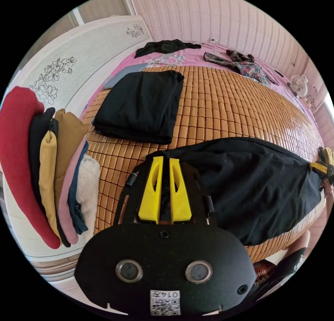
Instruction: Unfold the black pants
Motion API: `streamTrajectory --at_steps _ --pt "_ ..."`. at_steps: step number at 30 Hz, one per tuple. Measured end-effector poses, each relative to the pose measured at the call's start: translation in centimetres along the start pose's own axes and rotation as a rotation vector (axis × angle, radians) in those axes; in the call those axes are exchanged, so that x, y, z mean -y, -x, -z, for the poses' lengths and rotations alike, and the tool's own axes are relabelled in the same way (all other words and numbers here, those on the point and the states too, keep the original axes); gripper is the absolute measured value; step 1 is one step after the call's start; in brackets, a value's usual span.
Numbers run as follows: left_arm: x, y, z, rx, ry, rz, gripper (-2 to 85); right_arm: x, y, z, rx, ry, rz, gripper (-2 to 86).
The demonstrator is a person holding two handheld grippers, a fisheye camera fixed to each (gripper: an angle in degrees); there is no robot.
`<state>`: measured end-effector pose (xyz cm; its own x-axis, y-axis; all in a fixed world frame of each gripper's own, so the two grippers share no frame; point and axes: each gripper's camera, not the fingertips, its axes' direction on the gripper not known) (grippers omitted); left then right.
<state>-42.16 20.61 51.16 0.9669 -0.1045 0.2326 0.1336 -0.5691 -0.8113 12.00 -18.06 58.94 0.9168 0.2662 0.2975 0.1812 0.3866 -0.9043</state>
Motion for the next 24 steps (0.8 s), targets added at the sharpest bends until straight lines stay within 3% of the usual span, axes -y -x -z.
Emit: streamTrajectory --at_steps 6,9,12,15,17,18,21,24 --pt "-1.4 1.0 5.7 -0.089 -0.236 0.042 2.8 -1.7 -1.7 3.0 0.004 -0.11 -0.024 -0.5" --pt "0.2 1.2 5.0 -0.129 -0.261 0.09 2.7 -1.0 -2.9 2.2 -0.02 -0.105 -0.054 -0.4" --pt "2.3 0.6 1.5 -0.136 -0.219 0.145 3.1 -0.1 -4.2 -0.6 0.003 -0.038 -0.133 -0.3" --pt "3.3 -0.3 -4.5 -0.111 -0.021 0.214 3.6 -0.6 -5.0 -4.1 0.027 0.059 -0.249 0.3" --pt "2.8 -0.8 -7.4 -0.114 0.075 0.259 3.8 -2.2 -5.2 -4.2 0.028 -0.015 -0.324 0.9" --pt "2.2 -1.0 -7.3 -0.1 -0.005 0.285 4.0 -2.6 -5.3 -4.1 0.034 -0.029 -0.34 1.0" --pt "2.0 -0.5 -7.3 -0.133 -0.029 0.332 4.0 -4.6 -5.8 -2.8 0.05 -0.075 -0.345 1.8" --pt "0.7 1.1 -4.6 -0.142 -0.214 0.418 4.1 -8.7 -6.4 -0.3 0.021 -0.143 -0.353 2.9"
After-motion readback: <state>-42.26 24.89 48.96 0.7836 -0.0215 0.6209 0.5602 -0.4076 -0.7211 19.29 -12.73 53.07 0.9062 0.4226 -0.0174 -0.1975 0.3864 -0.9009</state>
